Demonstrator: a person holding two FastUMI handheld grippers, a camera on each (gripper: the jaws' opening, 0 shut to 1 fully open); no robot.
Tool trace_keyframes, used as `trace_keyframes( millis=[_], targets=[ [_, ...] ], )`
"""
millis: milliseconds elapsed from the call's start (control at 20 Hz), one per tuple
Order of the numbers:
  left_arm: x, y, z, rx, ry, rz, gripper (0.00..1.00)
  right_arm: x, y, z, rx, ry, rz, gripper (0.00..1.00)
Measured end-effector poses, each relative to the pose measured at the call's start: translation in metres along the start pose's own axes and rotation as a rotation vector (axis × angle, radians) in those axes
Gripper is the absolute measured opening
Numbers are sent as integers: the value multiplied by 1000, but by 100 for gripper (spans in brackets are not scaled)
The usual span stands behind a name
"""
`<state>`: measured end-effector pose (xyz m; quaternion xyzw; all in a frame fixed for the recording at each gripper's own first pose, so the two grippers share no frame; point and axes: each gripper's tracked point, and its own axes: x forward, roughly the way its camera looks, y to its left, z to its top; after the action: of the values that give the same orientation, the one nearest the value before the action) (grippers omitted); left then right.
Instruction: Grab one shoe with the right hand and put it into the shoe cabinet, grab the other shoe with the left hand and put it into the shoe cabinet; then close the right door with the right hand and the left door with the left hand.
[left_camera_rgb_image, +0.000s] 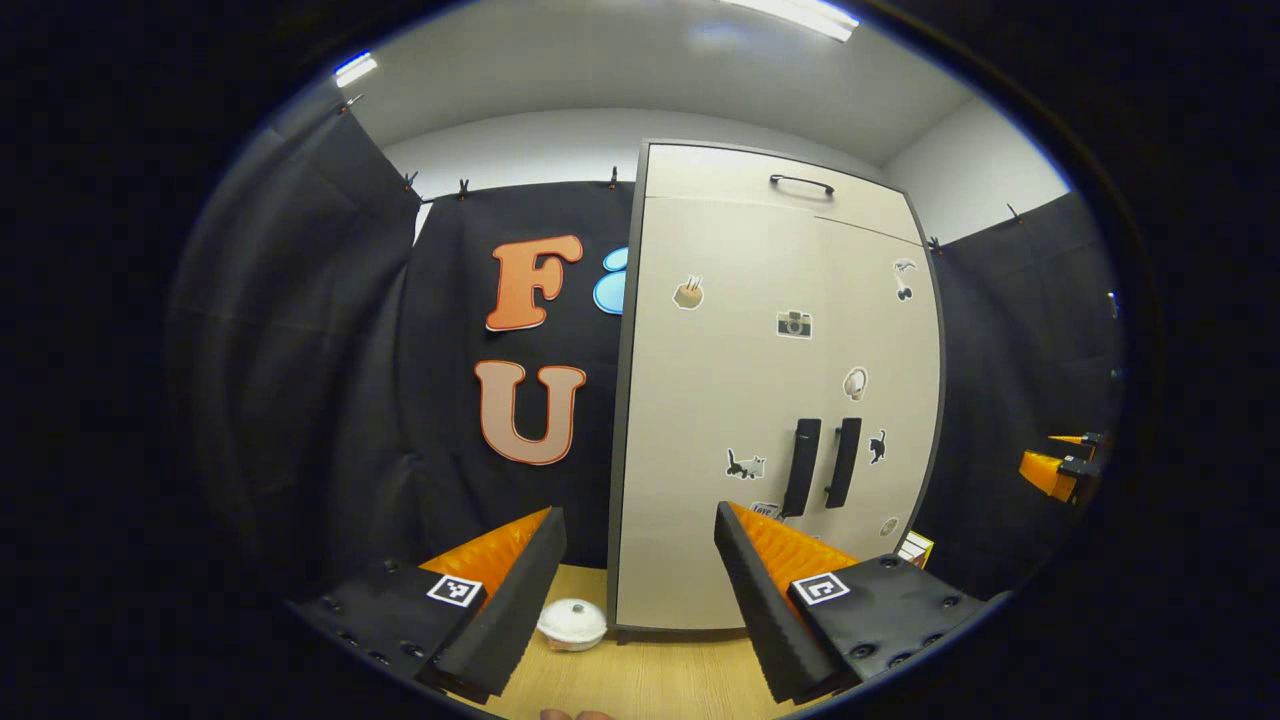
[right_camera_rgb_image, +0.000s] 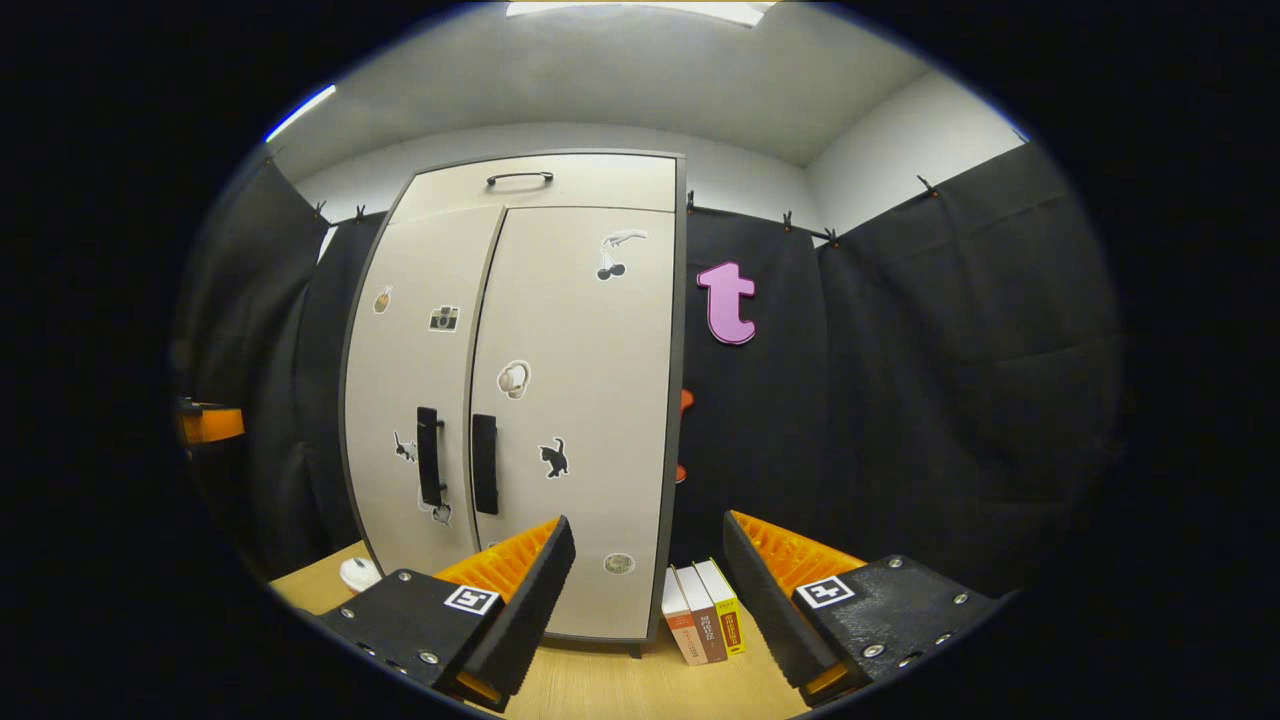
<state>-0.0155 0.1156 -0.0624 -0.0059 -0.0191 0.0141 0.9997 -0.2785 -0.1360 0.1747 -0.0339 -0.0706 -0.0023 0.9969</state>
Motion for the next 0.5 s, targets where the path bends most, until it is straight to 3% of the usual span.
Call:
trace_keyframes(
  millis=[500],
  targets=[
    [-15,3,5,4,-4,3,96,-7,2,0,9,0,6,92]
  ],
)
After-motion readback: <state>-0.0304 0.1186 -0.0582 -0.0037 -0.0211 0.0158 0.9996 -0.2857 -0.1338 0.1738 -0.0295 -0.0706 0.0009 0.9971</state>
